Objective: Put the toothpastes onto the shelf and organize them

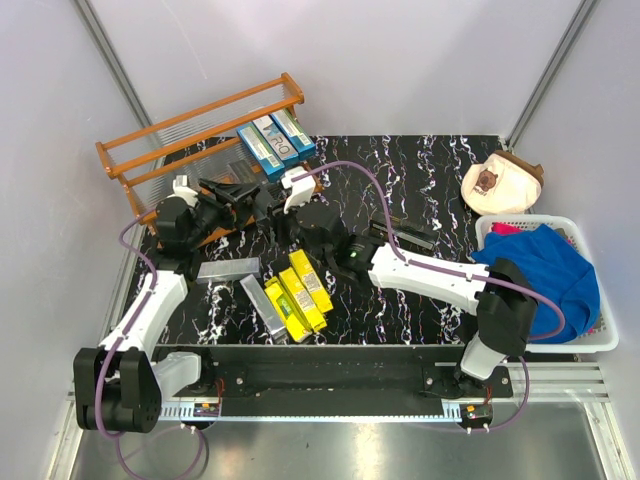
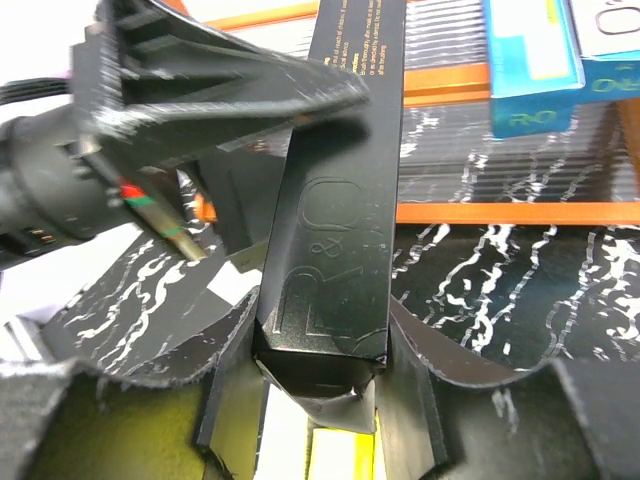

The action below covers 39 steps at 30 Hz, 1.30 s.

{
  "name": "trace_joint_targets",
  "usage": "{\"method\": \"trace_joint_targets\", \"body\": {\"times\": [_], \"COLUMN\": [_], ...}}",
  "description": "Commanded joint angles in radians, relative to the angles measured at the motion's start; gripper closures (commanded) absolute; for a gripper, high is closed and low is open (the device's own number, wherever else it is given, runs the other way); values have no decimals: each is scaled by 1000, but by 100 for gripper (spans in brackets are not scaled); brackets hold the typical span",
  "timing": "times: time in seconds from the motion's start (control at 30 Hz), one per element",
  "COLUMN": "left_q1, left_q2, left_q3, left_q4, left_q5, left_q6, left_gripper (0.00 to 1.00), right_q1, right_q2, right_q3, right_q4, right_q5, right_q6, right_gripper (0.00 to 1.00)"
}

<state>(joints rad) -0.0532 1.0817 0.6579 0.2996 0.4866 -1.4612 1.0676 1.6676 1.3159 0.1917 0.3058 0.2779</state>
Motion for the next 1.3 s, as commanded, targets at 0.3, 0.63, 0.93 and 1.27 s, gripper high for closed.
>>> {"method": "trace_joint_targets", "body": {"times": [0.3, 0.63, 0.93, 1.27], "left_q1": [-4, -2, -16, -16], "left_q2": [-23, 18, -78, -103], "left_q3": [198, 468, 571, 557], "left_q4": [-274, -744, -935, -982], "left_q5": [6, -202, -636, -754], "left_q6": [324, 737, 972, 1049], "left_gripper": [1, 1, 1, 1], "right_q1": [-24, -261, -345, -348], "right_q2": [-37, -52, -34, 61], "right_q3": [114, 118, 92, 69], "right_q4": [-41, -101, -15, 169], "right_q5": [44, -385, -730, -843], "right_q6": [12, 342, 521, 687], "right_gripper": [60, 61, 61, 63]}}
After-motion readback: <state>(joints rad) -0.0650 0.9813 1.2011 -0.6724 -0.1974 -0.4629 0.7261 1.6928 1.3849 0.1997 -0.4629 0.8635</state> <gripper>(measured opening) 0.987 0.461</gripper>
